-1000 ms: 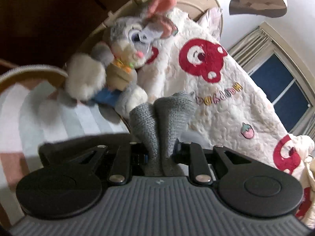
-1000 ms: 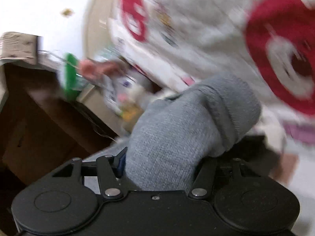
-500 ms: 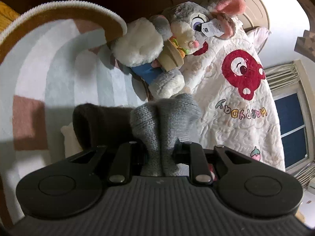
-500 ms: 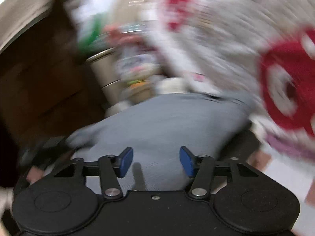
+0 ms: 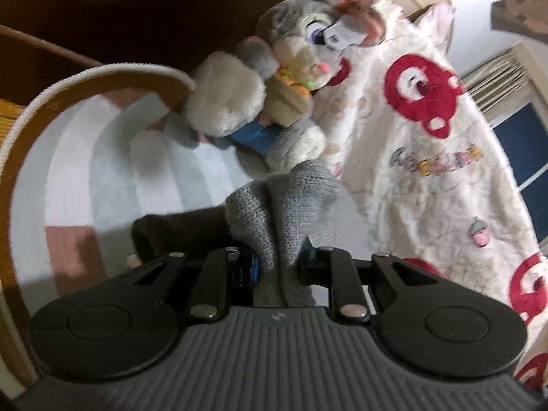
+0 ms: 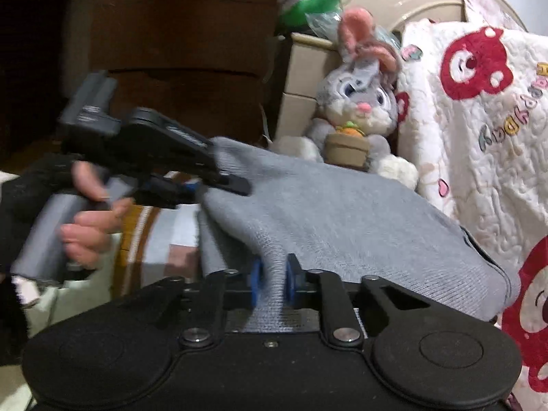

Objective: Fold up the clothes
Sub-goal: 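Lower the sweater onto the clothes stack and open both grippers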

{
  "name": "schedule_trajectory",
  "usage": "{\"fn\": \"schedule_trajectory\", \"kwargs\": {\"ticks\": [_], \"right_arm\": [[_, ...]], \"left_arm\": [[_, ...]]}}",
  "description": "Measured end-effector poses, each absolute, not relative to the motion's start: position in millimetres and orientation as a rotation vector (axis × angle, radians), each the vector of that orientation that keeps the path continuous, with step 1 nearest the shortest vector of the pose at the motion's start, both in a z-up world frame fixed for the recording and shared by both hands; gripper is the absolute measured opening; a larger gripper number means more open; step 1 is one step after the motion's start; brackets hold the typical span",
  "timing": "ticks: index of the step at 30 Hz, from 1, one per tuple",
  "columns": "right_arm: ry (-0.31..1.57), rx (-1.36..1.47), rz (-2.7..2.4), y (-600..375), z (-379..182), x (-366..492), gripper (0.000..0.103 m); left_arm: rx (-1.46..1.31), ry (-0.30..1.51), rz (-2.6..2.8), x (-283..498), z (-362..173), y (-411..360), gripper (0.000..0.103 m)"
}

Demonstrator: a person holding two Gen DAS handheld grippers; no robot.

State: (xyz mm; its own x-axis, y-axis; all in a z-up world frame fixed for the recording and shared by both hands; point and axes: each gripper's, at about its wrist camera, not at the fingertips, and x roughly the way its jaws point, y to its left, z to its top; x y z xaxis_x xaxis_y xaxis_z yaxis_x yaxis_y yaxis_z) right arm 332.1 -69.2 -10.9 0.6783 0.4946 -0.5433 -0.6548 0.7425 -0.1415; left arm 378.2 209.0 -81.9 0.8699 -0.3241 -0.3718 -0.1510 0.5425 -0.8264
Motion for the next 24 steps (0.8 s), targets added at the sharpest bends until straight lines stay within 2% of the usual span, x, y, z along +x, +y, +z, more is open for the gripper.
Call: {"fn": "schedule_trajectory", "kwargs": {"ticks": [3,7,8,9,11,14,18,21,24], "right_arm": [[0.589,-0.293,0.702,-78.5,-23.5,336.1,0.017],[0.614,-0.199,0.736,-89.6,-32.2,342.2,0.019],[0.62,-0.178,0.743,-90.2,-32.1,342.1,0.023],[0.622,-0.156,0.754,-91.2,-32.0,342.0,0.032],[0.619,-0.11,0.778,-95.6,-30.1,340.3,0.045],[0.61,-0.021,0.764,-110.5,-18.3,330.6,0.052],[0.597,0.098,0.743,-130.3,-2.7,317.7,0.05],[0.588,0.172,0.651,-154.9,0.5,315.0,0.05],[0.604,0.226,0.505,-187.7,-10.3,319.4,0.05]], "left_arm": [[-0.959,0.522,-0.08,375.9,-75.5,205.8,0.022],[-0.897,0.513,-0.043,372.8,-67.0,201.4,0.028],[-0.882,0.511,-0.034,372.0,-64.9,200.3,0.028],[-0.867,0.509,-0.025,371.3,-62.8,199.2,0.029],[-0.821,0.497,0.006,368.4,-56.6,196.1,0.039],[-0.679,0.44,0.109,357.3,-37.3,187.1,0.044],[-0.521,0.362,0.211,341.6,-12.0,178.1,0.041],[-0.512,0.304,0.071,329.7,11.7,172.0,0.041],[-0.503,0.328,-0.146,331.5,24.3,149.1,0.041]]}}
